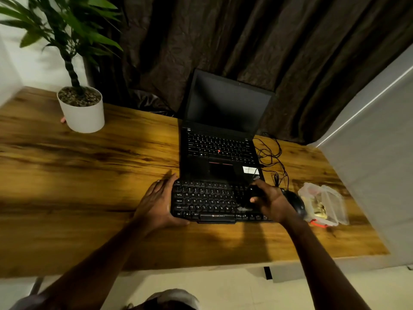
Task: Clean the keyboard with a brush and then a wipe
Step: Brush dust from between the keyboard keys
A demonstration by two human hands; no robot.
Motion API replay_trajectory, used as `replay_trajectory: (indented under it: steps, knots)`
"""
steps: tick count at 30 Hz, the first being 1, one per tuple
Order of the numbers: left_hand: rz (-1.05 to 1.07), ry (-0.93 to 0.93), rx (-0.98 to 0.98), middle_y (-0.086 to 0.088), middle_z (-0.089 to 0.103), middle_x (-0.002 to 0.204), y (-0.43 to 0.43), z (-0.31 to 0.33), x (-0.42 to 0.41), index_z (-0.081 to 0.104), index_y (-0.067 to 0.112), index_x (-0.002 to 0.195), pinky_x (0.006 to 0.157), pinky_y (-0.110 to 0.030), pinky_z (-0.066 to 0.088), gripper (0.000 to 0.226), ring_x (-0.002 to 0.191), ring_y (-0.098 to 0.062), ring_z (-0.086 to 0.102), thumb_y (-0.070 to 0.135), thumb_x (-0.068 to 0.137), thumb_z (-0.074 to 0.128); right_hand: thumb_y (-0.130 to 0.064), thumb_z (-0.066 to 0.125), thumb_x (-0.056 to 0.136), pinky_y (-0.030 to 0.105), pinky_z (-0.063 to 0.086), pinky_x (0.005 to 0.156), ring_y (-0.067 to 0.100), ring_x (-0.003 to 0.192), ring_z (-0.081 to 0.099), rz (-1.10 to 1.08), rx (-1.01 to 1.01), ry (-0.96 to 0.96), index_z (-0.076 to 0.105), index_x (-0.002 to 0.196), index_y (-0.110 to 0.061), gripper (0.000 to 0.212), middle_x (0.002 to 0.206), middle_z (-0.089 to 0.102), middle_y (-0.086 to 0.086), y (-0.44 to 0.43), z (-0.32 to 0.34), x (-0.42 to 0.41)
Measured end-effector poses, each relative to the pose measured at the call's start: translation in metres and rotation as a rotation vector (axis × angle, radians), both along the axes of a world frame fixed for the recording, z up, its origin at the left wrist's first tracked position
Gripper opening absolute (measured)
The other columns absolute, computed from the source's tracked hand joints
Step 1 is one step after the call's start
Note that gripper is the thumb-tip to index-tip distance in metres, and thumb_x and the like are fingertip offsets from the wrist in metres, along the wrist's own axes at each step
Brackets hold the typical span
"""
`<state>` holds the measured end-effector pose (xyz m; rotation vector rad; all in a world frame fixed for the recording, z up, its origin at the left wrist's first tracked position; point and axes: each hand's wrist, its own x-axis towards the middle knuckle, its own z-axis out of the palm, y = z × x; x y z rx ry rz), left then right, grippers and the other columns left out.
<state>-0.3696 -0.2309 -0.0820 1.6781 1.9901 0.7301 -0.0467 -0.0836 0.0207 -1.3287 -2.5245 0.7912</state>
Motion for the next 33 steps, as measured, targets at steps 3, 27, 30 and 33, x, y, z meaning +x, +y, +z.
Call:
replay_trajectory:
  steps: [3, 27, 30, 33]
  knots:
    - [-0.001, -0.001, -0.010, 0.002, 0.015, 0.165, 0.001, -0.002, 0.000, -0.009, 0.039, 0.153, 0.123, -0.038, 0.015, 0.151, 0.150, -0.020, 0.017, 0.090, 0.036, 0.070, -0.022, 0.065, 0.090, 0.030, 0.060, 0.065, 0.021, 0.092, 0.062, -0.045, -0.010, -0.089, 0.044, 0.118, -0.056, 0.049, 0.111, 0.056, 0.008, 0.002, -0.003, -0.002]
    - [-0.018, 0.029, 0.017, 0.001, 0.016, 0.164, 0.001, 0.001, 0.000, -0.003, 0.032, 0.155, 0.123, -0.033, 0.012, 0.147, 0.149, -0.017, 0.017, 0.088, 0.040, 0.069, -0.017, 0.068, 0.091, 0.022, 0.059, 0.066, 0.011, 0.085, 0.068, 0.040, 0.010, 0.148, 0.056, 0.121, -0.020, 0.032, 0.098, 0.065, -0.002, -0.044, -0.004, -0.070]
    - [-0.022, 0.029, 0.018, 0.000, 0.015, 0.164, 0.001, 0.002, 0.000, -0.002, 0.031, 0.155, 0.124, -0.034, 0.008, 0.147, 0.150, -0.016, 0.015, 0.087, 0.040, 0.070, -0.020, 0.066, 0.093, 0.018, 0.054, 0.060, 0.012, 0.082, 0.066, 0.036, 0.017, 0.096, 0.055, 0.119, -0.021, 0.029, 0.095, 0.063, -0.002, -0.039, 0.002, -0.058]
    - [-0.008, 0.019, 0.001, 0.000, 0.015, 0.165, 0.001, 0.002, 0.000, -0.006, 0.033, 0.155, 0.124, -0.036, 0.011, 0.149, 0.150, -0.019, 0.015, 0.089, 0.038, 0.069, -0.016, 0.062, 0.094, 0.024, 0.059, 0.066, 0.012, 0.086, 0.061, 0.003, 0.036, -0.019, 0.053, 0.124, -0.026, 0.033, 0.097, 0.056, -0.007, -0.035, 0.006, -0.048]
